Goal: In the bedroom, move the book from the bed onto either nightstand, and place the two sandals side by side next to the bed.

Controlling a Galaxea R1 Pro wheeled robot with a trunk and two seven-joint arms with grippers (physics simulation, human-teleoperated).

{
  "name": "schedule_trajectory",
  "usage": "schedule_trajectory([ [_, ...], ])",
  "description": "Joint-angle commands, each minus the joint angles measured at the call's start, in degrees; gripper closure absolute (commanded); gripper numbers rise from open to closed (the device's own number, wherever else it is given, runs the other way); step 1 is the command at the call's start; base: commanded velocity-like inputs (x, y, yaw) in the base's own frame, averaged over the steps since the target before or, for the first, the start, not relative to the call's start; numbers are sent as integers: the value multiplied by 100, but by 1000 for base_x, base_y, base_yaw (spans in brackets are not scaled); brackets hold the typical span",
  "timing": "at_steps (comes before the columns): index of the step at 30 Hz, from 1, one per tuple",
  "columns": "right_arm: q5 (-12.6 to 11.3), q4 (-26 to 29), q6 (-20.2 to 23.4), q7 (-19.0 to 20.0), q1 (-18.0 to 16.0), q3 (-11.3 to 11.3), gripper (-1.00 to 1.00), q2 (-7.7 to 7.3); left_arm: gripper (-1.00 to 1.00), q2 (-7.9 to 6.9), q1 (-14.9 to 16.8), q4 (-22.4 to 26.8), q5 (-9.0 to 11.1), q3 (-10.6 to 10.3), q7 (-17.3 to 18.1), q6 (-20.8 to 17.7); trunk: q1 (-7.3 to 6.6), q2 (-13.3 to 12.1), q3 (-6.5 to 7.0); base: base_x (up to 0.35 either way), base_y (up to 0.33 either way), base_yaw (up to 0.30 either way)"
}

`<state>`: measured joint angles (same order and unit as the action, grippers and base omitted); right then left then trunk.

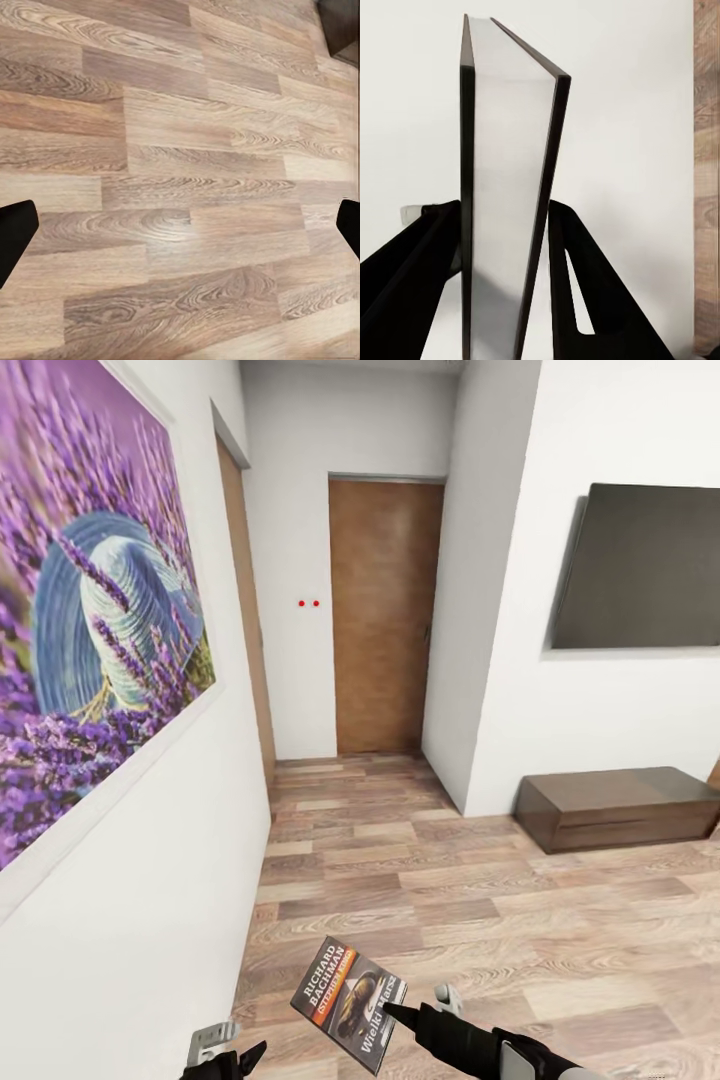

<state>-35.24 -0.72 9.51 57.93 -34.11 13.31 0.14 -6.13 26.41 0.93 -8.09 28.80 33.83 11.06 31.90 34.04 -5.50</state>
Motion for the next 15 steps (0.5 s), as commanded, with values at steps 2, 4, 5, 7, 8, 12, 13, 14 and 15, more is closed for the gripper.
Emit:
schedule_trajectory([
  [2,-61,-7,50,17,-8,31,100,1,-100,-4,4,-6,-61,41,9,37,2,10,-11,108,0,-256],
  [4,-61,-6,50,17,-8,31,100,1,-100,-3,4,-6,-61,41,9,37,2,10,-11,212,0,-227],
  [5,-61,-5,50,17,-8,31,100,2,-100,-3,4,-6,-61,40,9,37,2,10,-11,269,0,-129],
  [7,-60,-6,50,17,-8,31,100,3,-100,-2,4,-6,-61,38,9,37,2,10,-11,307,0,-43],
  [8,-60,-7,50,17,-8,31,100,3,-100,-2,4,-6,-61,38,9,37,2,10,-11,316,0,-22],
  [12,-59,-7,50,17,-8,30,100,1,-100,-4,4,-6,-61,39,9,37,2,10,-11,322,0,-9],
  [13,-59,-7,50,17,-8,31,100,0,-100,-5,4,-6,-61,38,9,37,2,10,-11,324,0,-3],
  [14,-58,-7,50,17,-6,31,100,2,-100,-4,4,-6,-62,38,9,37,2,10,-11,325,0,-2],
  [15,-59,-6,50,17,-7,31,100,1,-100,-3,4,-6,-62,38,9,37,2,10,-11,325,0,-1],
])
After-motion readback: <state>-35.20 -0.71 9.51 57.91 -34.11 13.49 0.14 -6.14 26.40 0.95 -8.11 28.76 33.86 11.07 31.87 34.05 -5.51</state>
